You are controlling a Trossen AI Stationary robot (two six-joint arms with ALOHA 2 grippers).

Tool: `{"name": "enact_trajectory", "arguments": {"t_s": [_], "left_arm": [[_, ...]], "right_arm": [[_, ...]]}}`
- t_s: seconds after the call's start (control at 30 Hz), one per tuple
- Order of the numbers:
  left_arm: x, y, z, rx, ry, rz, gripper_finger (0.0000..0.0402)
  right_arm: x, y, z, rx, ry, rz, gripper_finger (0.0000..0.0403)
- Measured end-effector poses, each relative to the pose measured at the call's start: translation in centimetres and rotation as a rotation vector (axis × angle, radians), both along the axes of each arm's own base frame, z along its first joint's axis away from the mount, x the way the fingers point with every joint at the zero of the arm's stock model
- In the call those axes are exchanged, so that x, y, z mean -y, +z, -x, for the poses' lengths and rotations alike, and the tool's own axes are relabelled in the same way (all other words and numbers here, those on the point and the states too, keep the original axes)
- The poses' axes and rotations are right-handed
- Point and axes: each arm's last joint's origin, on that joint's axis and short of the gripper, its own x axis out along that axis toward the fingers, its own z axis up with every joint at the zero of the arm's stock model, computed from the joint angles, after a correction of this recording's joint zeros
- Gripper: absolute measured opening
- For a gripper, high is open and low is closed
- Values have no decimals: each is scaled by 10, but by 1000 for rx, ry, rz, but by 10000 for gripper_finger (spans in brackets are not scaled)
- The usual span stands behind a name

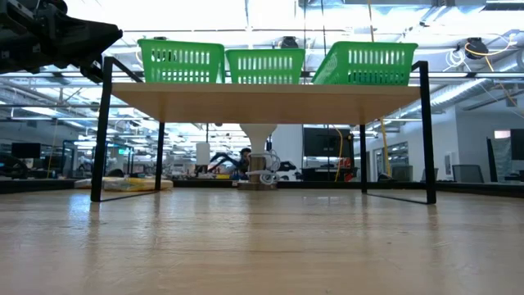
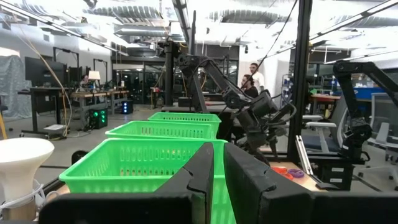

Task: Pick & Place Office Desk Supplies
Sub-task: Put the orange spring keychain into the center green bin on the shelf

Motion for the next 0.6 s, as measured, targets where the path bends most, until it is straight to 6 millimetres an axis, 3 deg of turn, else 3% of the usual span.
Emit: {"name": "enact_trajectory", "arguments": {"t_s": [0.33,0.6], "left_arm": [[0,0,0,0,0,0,45],[0,0,0,0,0,0,45]], "right_arm": [[8,-16,10,-9,21,28,134],[7,-17,9,36,6,-11,134]]}}
